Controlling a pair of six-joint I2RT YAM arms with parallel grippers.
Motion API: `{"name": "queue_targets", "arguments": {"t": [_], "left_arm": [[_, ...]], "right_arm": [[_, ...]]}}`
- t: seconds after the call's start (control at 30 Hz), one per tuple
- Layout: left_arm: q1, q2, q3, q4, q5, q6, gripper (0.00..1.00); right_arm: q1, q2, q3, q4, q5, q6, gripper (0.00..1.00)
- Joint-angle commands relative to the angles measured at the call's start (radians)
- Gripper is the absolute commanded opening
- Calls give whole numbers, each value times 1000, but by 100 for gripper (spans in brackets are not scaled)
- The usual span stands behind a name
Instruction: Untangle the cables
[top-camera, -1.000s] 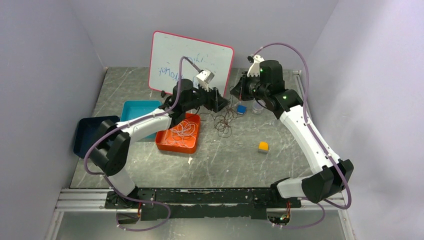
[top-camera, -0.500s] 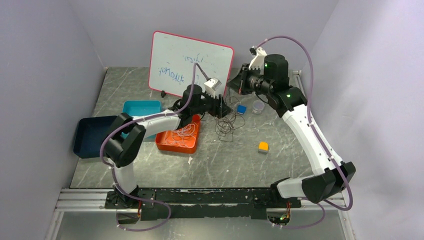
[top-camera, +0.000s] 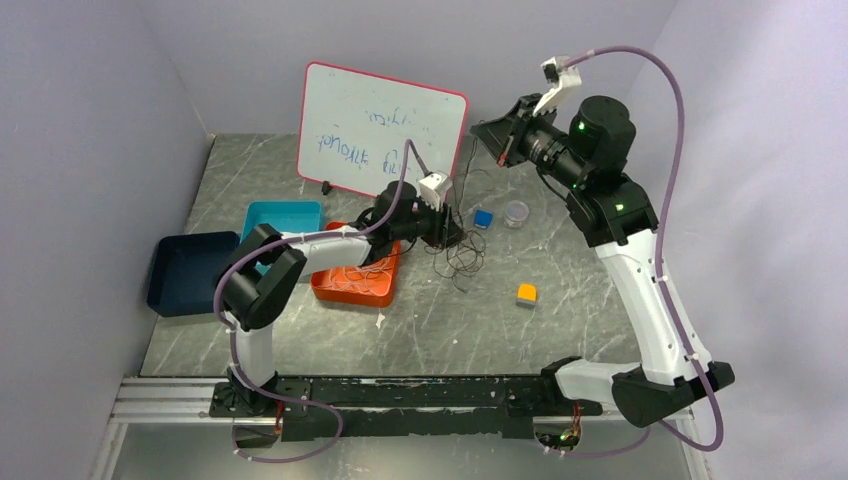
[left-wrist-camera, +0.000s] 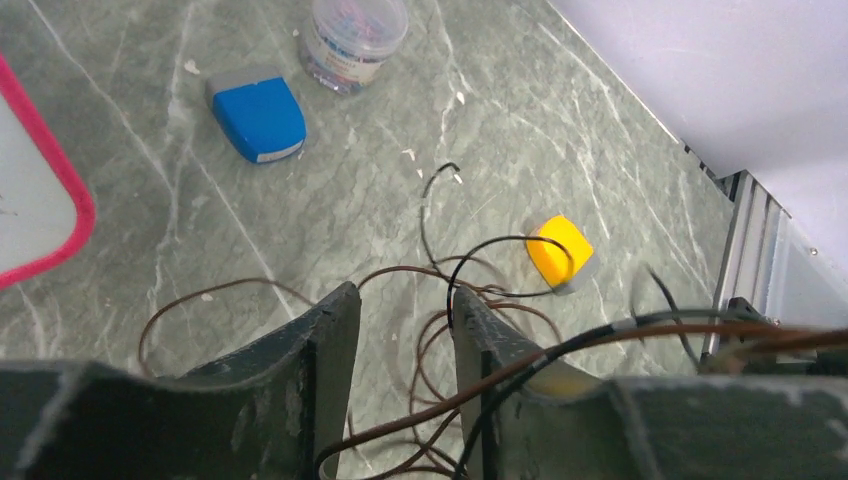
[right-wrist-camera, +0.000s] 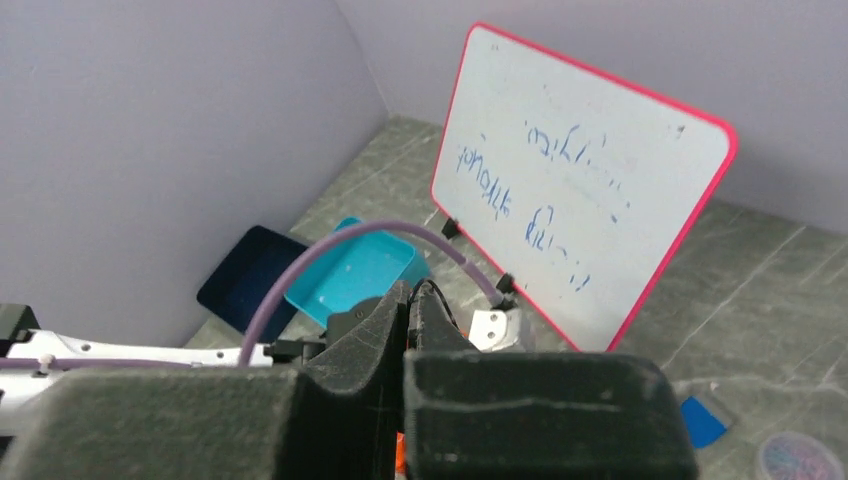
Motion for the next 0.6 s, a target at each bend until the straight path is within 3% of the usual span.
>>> {"name": "queue_targets", "arguments": {"t": [0.0,0.37,0.57], "left_arm": [[-11,30,-26,19,-30,3,40],[-58,35,-103,21,-105,3,14],[-64,52,-126,30,-107,3,10]], "right_arm": [[-6,-23,68,48,58,-43,0],[-6,-84,119,61,222,-126,0],[-6,-109,163,52,316,-173,0]]}}
